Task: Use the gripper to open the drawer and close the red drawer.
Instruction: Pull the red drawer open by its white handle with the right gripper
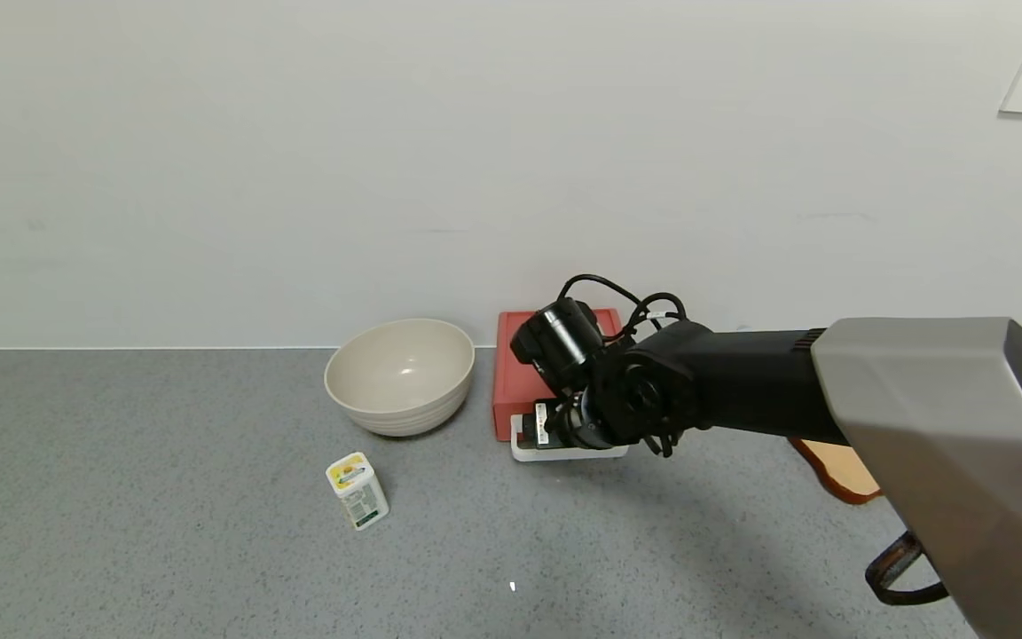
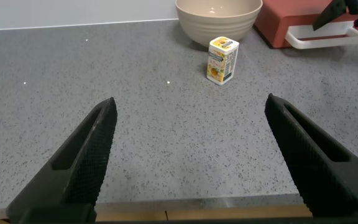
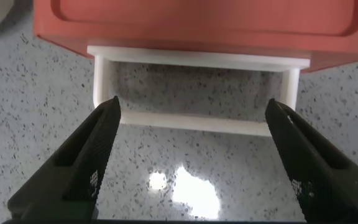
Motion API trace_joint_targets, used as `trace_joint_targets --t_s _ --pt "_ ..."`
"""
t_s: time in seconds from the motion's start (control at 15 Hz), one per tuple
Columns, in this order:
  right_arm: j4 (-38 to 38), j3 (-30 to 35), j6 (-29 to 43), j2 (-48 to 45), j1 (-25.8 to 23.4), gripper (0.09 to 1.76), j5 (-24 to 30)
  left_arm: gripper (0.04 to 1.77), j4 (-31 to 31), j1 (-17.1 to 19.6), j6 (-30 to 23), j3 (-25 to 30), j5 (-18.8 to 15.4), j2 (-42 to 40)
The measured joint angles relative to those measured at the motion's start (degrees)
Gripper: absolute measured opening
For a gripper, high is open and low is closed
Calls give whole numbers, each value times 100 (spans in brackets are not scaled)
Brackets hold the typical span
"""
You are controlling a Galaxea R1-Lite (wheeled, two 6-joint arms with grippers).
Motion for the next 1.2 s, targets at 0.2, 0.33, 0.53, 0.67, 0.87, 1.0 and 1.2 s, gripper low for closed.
trace_joint_targets --t_s 0.2,0.33,0.53,0.67,0.87,1.0,1.2 --pt "-132 -16 -7 105 -28 171 -10 172 0 0 0 0 2 0" --pt "-233 -24 -5 163 -48 171 -88 172 0 0 5 0 0 0" --pt "-274 -29 -9 234 -61 171 -118 172 0 0 7 0 2 0" --pt "-286 -29 -9 271 -76 171 -118 172 0 0 10 0 0 0" --pt "-283 -29 -16 317 -74 171 -112 172 0 0 7 0 0 0" --pt "-280 -29 -20 352 -76 171 -110 172 0 0 5 0 0 0" --pt "-222 -29 -46 374 -67 171 -79 172 0 0 0 0 0 0"
